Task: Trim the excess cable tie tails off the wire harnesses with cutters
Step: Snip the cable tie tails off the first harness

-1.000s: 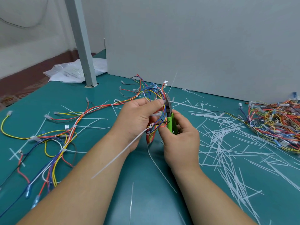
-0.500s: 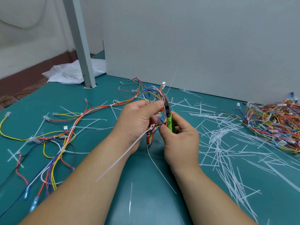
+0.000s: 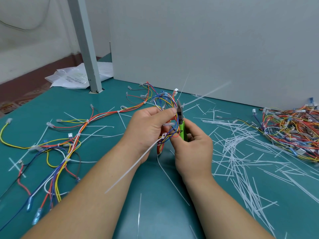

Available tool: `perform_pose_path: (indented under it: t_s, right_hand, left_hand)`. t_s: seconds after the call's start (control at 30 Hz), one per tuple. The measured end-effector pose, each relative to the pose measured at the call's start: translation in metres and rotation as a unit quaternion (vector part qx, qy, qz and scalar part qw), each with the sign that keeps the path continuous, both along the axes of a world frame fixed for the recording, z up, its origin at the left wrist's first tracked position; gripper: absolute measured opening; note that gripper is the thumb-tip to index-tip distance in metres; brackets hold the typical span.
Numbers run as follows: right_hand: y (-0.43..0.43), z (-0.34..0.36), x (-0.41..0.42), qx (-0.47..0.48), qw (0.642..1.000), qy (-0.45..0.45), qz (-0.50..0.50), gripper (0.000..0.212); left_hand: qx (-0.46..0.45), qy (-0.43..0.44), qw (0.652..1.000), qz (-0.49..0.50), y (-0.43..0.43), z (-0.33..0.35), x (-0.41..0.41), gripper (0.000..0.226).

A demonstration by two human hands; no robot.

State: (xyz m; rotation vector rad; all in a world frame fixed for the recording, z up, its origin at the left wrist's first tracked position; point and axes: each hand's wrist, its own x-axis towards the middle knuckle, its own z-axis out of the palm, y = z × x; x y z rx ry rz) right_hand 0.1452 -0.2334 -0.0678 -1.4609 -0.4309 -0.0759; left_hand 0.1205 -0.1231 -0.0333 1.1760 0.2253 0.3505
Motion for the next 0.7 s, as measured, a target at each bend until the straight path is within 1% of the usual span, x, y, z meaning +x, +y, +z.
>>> perform_pose_path:
  t_s: [0.27, 0.4, 0.53, 0.7]
  right_hand:
    - [0.0010, 0.0000, -0.0014, -0.028, 0.999, -0.004, -0.019, 0.027]
    - [0.0004, -0.0023, 0.0010, -0.006, 1.000, -0.013, 0.001, 0.018]
    - [-0.0008, -0.0024, 0.0024, 0.004, 1.000, -0.008, 0.020, 0.031]
    - [0.0005, -0.0004, -0.0003, -0.012, 1.000, -0.009, -0.006, 0.014]
  left_hand:
    - [-0.019, -0.002, 1.000, 0.015, 0.0013, -0.0010, 0.0002, 0.020]
    - [-0.018, -0.009, 1.000, 0.020, 0.0008, 0.0011, -0.0008, 0.023]
    - [-0.016, -0.013, 1.000, 0.019, 0.0007, 0.0005, -0.0003, 0.026]
    - [-0.003, -0.005, 1.000, 0.016, 0.0019, -0.0002, 0.0007, 0.026]
